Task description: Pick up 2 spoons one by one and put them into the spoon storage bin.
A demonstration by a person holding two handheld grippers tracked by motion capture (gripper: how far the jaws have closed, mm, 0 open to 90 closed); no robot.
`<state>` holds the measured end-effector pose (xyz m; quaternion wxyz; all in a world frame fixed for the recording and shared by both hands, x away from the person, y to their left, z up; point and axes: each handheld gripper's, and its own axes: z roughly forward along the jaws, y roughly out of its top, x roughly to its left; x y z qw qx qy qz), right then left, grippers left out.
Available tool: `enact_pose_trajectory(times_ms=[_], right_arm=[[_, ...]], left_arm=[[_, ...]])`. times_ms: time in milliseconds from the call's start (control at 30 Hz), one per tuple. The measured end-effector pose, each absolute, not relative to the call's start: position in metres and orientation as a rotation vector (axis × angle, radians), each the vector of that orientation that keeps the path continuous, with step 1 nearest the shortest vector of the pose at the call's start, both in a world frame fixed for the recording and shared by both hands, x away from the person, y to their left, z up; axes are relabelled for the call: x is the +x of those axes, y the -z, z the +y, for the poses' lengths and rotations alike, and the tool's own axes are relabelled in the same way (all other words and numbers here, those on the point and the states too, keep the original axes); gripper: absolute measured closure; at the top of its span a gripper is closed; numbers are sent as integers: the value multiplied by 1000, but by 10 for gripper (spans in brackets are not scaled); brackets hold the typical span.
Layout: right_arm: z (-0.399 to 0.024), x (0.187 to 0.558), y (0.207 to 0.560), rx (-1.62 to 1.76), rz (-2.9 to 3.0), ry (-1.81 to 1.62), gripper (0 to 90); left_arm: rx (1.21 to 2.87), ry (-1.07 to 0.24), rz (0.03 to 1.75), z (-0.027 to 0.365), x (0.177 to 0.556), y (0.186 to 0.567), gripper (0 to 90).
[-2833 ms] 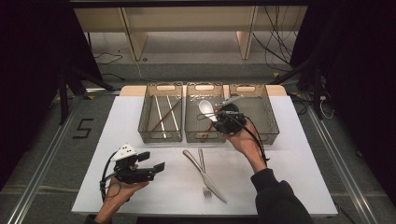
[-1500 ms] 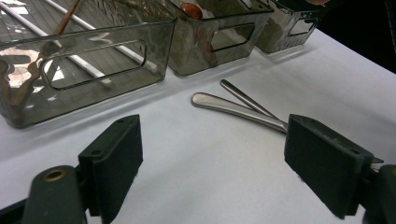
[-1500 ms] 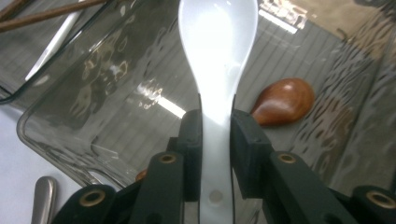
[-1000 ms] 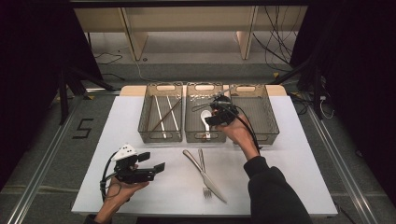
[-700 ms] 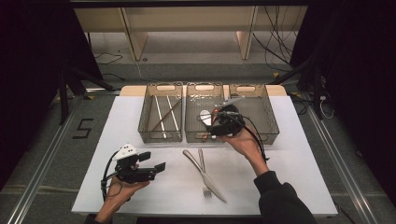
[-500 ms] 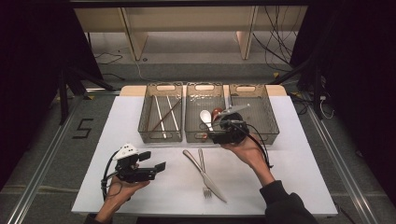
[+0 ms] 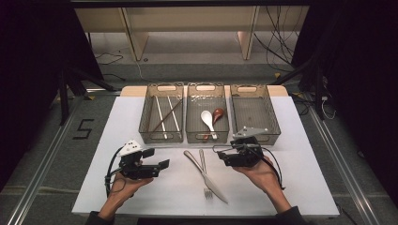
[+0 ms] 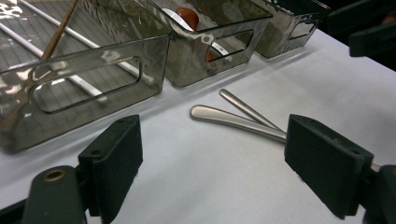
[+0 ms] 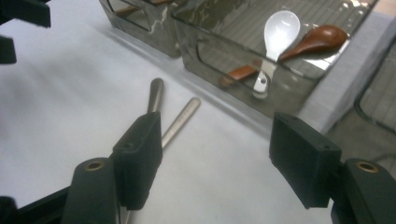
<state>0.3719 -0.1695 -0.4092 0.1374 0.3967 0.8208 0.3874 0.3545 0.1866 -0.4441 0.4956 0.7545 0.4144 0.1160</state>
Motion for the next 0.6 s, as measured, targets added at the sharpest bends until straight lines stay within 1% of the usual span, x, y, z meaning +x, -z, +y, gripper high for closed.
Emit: enact_pose_trajectory(times_ms=[233,600], right_arm=[[-184,353,414,1166,2342,-1153,347],[-199,335,423,1184,2312,-1171,343]], left_arm=[[1879,-279,973,172,367,442,189],[1951,-265,923,145,385,440,194]])
